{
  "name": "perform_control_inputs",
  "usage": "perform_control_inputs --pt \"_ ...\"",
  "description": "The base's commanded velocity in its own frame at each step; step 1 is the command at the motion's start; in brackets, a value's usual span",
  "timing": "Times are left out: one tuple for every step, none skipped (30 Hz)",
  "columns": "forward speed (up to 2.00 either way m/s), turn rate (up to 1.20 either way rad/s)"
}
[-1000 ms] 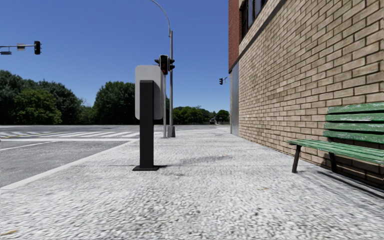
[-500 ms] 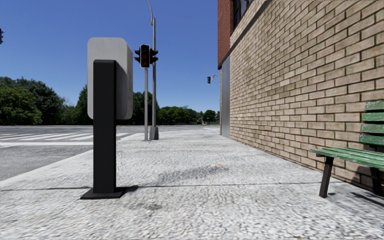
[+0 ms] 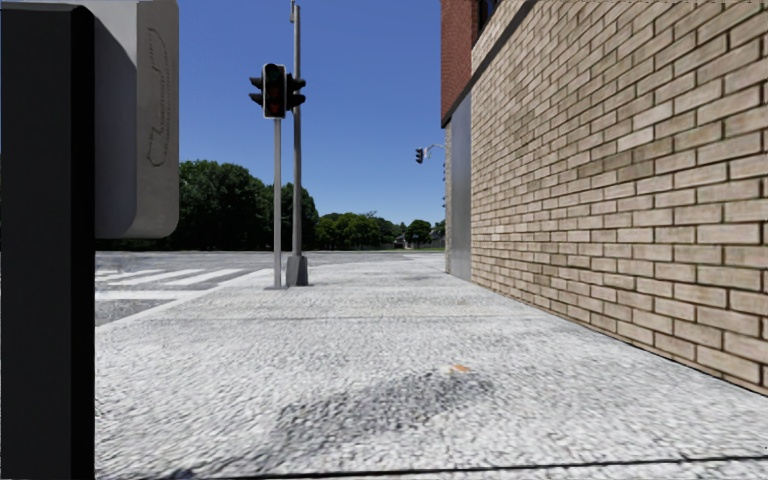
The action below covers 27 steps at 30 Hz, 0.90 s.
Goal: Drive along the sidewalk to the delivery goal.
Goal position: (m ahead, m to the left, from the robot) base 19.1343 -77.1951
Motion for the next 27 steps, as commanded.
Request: perform_control_inputs --pt "2.0 0.0" --pt "2.0 0.0" --pt "2.0 0.0" --pt "2.0 0.0" --pt "2.0 0.0" --pt "2.0 0.0" --pt "2.0 0.0" --pt "2.0 0.0" --pt "2.0 0.0" --pt "2.0 0.0" --pt "2.0 0.0" --pt "2.0 0.0" --pt "2.0 0.0" --pt "2.0 0.0" --pt "2.0 0.0" --pt "2.0 0.0" --pt "2.0 0.0" --pt "2.0 0.0" --pt "2.0 0.0" --pt "2.0 0.0" --pt "2.0 0.0" --pt "2.0 0.0" --pt "2.0 0.0" --pt "2.0 0.0" --pt "2.0 0.0" --pt "2.0 0.0" --pt "2.0 0.0"
